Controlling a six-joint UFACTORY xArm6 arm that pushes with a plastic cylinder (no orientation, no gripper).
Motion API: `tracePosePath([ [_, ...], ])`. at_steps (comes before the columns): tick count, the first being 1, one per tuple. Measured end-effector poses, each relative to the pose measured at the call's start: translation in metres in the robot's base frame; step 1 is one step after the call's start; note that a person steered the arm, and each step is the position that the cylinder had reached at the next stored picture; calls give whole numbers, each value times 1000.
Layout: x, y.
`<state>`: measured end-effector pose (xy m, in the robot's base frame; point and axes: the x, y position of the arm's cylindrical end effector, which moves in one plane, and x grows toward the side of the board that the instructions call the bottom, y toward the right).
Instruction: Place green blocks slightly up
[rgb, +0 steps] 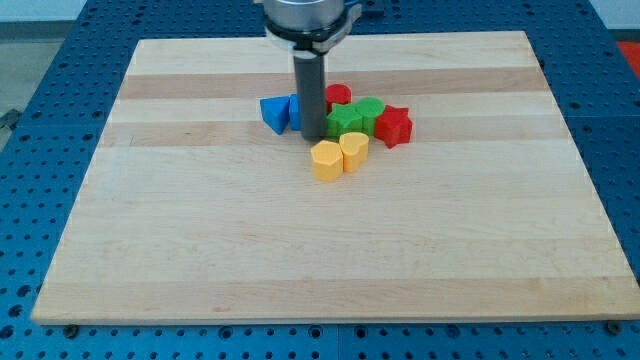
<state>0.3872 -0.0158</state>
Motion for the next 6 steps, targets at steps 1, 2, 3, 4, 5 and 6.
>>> tracePosePath([
  [1, -1, 23],
  [2, -1, 39],
  [3, -4, 36],
  [4, -5, 18],
  [5, -4, 17],
  [6, 0, 17],
])
